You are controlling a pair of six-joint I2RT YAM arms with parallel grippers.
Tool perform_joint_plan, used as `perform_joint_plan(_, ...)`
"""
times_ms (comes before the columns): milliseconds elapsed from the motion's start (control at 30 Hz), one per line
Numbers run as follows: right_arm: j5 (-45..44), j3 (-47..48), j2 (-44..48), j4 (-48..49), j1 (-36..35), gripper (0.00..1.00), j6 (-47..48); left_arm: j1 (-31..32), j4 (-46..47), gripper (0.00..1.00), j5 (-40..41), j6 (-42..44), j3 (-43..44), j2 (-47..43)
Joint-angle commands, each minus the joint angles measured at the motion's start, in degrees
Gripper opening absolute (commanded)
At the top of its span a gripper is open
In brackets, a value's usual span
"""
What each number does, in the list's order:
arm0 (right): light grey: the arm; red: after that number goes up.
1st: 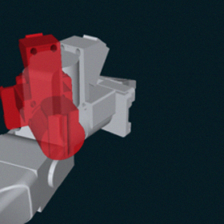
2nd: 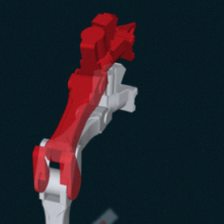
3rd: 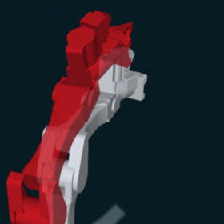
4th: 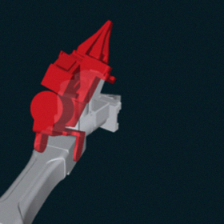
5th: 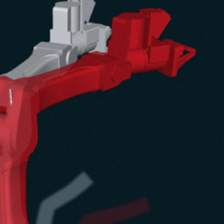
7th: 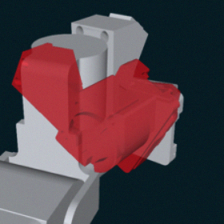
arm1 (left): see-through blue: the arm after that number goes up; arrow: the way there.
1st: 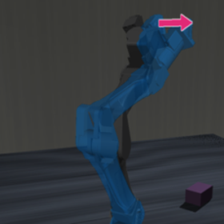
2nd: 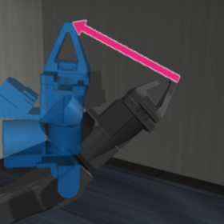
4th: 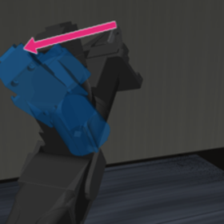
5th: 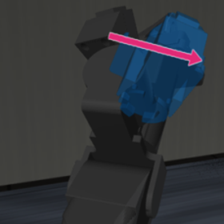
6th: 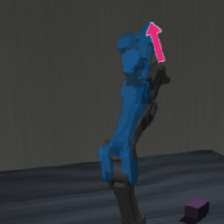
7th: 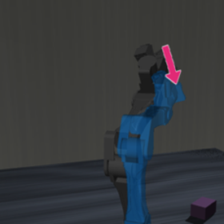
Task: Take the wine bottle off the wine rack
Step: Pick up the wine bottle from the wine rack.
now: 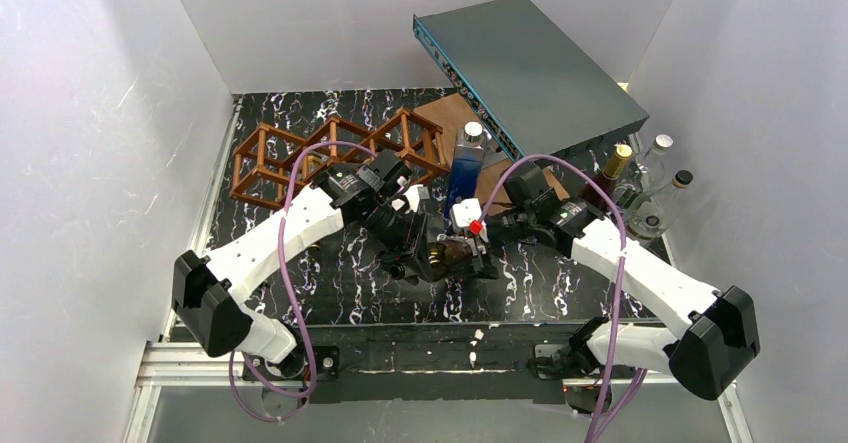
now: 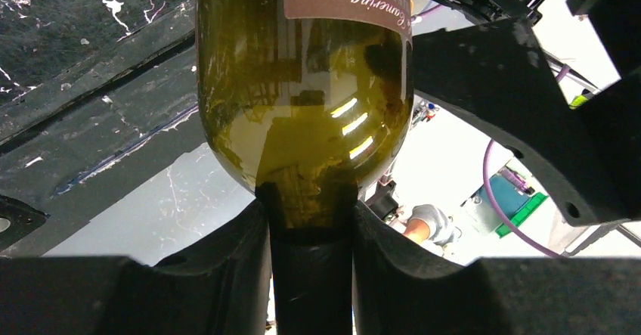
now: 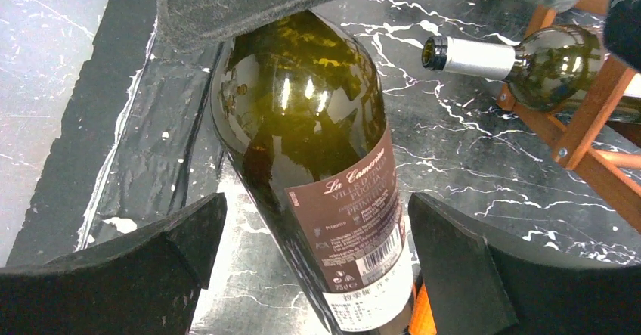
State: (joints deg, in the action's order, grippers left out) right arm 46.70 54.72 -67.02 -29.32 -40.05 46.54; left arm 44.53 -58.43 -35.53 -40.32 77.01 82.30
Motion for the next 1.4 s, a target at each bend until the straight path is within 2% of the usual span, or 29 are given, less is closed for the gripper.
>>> perform_joint_plan(0, 1.44, -1.88, -0.5, 6.75, -0.91, 1.0, -2.94, 0.32, 3.18, 0.0, -5.32, 0.5, 3.24, -0.65)
perform_joint_plan(233, 1.2, -4.14, -1.32, 10.13, -2.94, 1.0, -3.02, 0.33, 4.84, 0.0, -6.7, -0.16, 3.68, 1.19)
perform_joint_plan(633, -0.67, -7.5, -2.23, 12.74, -5.21, 1.0, 2.12, 0.31, 6.22, 0.0, -8.53, -0.73, 3.49, 2.58)
perform_joint_plan(733, -0.65, -8.27, -2.23, 13.54, -5.21, 0.91, 2.33, 0.32, 6.76, 0.0, -8.98, -0.97, 2.91, 2.58)
perform_joint_plan(800, -0.21, -8.62, -2.23, 13.97, -5.21, 0.8, 2.35, 0.34, 7.21, 0.0, -9.09, -1.14, 2.5, 2.44)
perform_joint_plan(967, -0.13, -9.24, -2.16, 14.03, -5.21, 0.43, 2.66, 0.34, 8.44, 0.15, -8.78, -1.71, 0.25, 1.1)
perform_joint_plan(1033, -0.12, -9.53, -2.06, 13.86, -5.21, 0.34, 2.91, 0.31, 9.21, 0.23, -8.62, -2.1, -1.16, 0.2)
perform_joint_plan(1233, 0.99, -9.44, -1.91, 12.27, -5.06, 0.23, 3.96, 0.29, 10.88, 0.61, -7.2, -2.44, -4.56, -2.71)
perform_joint_plan(1367, 1.5, -9.58, -1.62, 11.7, -4.77, 0.22, 4.43, 0.35, 12.81, 0.73, -6.16, -3.13, -6.65, -4.8)
